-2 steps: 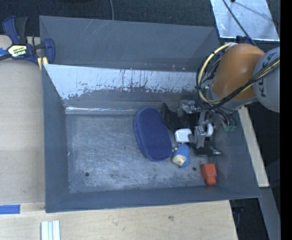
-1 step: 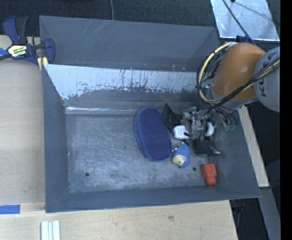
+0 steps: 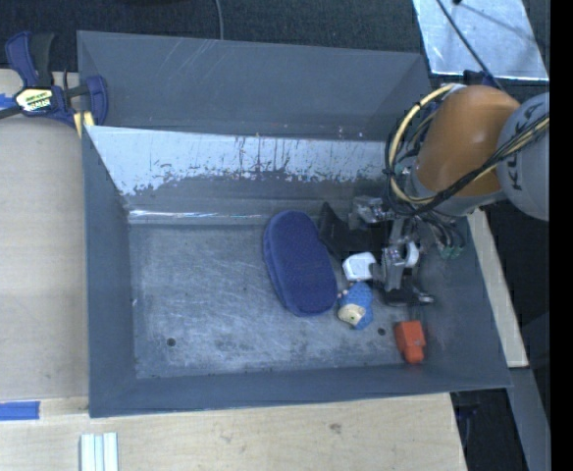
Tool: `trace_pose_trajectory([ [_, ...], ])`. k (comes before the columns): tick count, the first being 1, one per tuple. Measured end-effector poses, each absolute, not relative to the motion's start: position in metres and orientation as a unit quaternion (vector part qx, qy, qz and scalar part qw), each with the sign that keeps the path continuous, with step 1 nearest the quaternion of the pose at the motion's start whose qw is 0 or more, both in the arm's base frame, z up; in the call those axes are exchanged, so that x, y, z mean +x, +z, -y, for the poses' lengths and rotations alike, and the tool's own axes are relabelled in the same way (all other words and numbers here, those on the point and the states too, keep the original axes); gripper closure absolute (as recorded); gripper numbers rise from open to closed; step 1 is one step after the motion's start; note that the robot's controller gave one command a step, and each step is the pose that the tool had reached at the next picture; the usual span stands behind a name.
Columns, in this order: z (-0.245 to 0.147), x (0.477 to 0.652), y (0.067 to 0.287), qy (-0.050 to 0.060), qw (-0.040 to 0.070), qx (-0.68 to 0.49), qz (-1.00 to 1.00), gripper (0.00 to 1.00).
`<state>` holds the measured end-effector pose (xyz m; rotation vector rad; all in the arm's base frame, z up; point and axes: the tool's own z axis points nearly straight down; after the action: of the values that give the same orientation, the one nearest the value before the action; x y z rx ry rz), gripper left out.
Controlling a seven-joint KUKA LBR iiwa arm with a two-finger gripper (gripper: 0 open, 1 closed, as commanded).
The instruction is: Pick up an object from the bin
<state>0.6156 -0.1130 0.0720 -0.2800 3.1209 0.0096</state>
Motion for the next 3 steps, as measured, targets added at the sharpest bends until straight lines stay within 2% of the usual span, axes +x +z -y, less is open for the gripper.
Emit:
trace_pose_trajectory([
  [1, 0.1134, 0.6161, 0.0732, 0.003, 0.005, -0.09, -0.996, 1.0],
  [2, 0.1131, 0.6155, 0.0719, 0.003, 0.004, -0.09, -0.996, 0.0],
  [3, 0.1135, 0.6154, 0.0726, 0.003, 0.003, -0.09, -0.996, 1.0],
])
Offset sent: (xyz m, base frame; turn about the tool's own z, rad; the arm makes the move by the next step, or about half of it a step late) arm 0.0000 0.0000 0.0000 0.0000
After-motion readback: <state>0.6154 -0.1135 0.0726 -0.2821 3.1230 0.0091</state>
